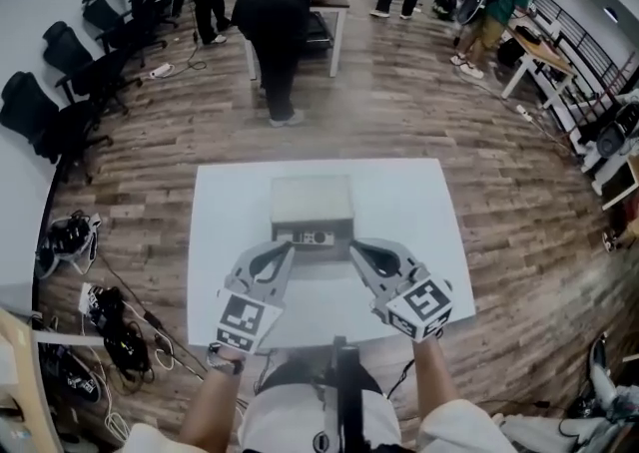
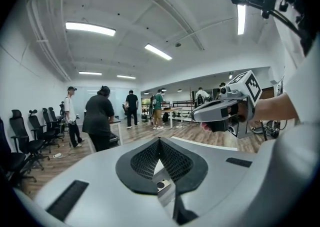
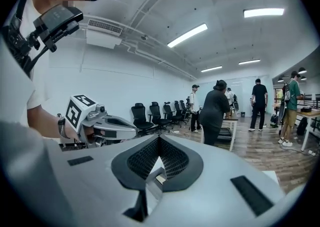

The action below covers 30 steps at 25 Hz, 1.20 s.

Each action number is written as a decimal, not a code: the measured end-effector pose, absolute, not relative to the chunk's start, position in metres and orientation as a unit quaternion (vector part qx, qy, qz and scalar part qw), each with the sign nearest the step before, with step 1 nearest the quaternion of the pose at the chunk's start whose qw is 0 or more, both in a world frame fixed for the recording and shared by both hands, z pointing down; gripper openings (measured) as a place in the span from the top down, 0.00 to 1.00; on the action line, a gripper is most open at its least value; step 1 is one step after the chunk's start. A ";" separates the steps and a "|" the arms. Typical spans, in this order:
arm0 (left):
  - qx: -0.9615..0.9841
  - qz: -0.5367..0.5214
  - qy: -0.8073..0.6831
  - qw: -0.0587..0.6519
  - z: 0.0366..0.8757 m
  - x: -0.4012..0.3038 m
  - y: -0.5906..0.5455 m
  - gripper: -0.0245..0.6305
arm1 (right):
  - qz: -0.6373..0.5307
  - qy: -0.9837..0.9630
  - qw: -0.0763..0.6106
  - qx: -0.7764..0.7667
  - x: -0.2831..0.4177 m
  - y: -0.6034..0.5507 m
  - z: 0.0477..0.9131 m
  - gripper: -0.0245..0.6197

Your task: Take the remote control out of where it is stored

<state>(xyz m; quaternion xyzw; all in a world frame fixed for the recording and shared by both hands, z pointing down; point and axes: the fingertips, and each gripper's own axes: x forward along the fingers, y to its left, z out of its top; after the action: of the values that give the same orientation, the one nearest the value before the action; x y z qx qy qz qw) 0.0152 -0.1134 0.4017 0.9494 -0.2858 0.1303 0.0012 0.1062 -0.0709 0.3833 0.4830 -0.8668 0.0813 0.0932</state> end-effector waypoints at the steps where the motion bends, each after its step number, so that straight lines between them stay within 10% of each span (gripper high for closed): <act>1: 0.948 0.130 -0.291 0.002 0.402 0.016 -0.115 0.98 | 0.081 -0.869 0.096 0.479 0.106 -0.073 0.385 0.96; 30: 0.918 0.137 -0.370 0.038 0.441 0.004 -0.141 0.98 | 0.076 -0.904 0.176 0.382 0.096 -0.118 0.452 0.96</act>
<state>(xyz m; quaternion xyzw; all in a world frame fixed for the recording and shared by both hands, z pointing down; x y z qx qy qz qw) 0.0036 -0.1414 0.4411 0.9180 -0.3704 0.1367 0.0384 0.0957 -0.1185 0.4518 0.3817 -0.9041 0.0758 0.1765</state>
